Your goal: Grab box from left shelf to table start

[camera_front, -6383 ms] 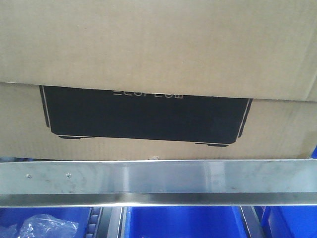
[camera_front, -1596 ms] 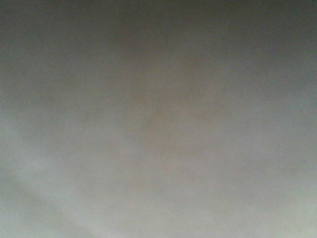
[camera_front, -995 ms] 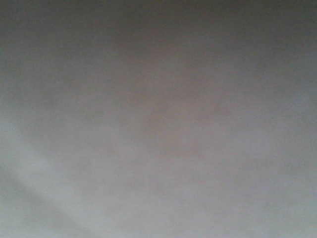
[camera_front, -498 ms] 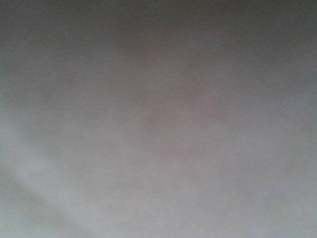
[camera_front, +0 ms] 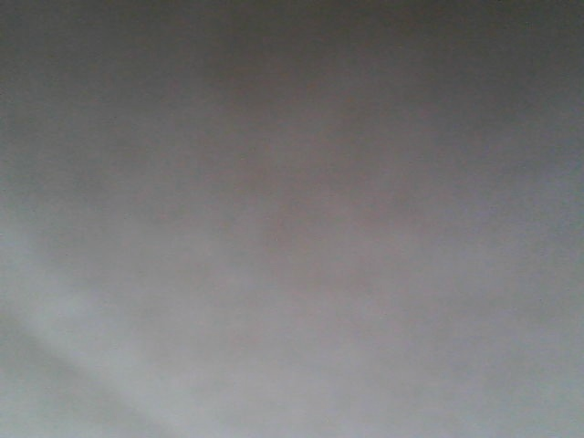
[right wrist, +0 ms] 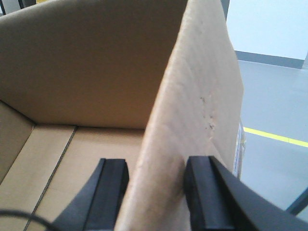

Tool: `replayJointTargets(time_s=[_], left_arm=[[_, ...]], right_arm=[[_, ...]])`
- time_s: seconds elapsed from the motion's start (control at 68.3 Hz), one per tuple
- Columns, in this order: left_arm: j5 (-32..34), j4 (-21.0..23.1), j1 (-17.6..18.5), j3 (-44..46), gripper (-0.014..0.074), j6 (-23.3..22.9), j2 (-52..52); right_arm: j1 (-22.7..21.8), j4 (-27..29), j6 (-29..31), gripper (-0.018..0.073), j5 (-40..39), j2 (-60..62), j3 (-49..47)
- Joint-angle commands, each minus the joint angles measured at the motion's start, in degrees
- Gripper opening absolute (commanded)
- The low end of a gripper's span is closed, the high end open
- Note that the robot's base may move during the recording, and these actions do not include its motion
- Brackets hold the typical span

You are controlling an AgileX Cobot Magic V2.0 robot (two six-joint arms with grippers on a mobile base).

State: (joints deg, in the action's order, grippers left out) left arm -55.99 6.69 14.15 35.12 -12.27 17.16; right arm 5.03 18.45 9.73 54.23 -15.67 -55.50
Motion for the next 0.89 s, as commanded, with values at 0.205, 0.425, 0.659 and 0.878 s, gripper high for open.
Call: replayJointTargets(time_s=[0.205,0.425,0.659,0.878], left_arm=[[-0.78,-5.80,0.09,0.93,-0.0090,0.05,0.81],[-0.78,-5.80,0.09,0.93,-0.0090,0.05,0.81],[-0.78,-5.80,0.09,0.93,-0.0090,0.05,0.81],[-0.78,-5.80,0.09,0.93,-0.0090,0.05,0.81]], right_arm=[[0.04,1.34,-0.20,0.0059,-8.44,-0.25,-2.17],[0.04,1.34,-0.20,0.0059,-8.49,-0.32,-2.17],[0.04,1.34,-0.20,0.0059,-8.40,-0.32,-2.17],[0.04,1.34,-0.20,0.0059,-8.27,-0.32,-2.17]])
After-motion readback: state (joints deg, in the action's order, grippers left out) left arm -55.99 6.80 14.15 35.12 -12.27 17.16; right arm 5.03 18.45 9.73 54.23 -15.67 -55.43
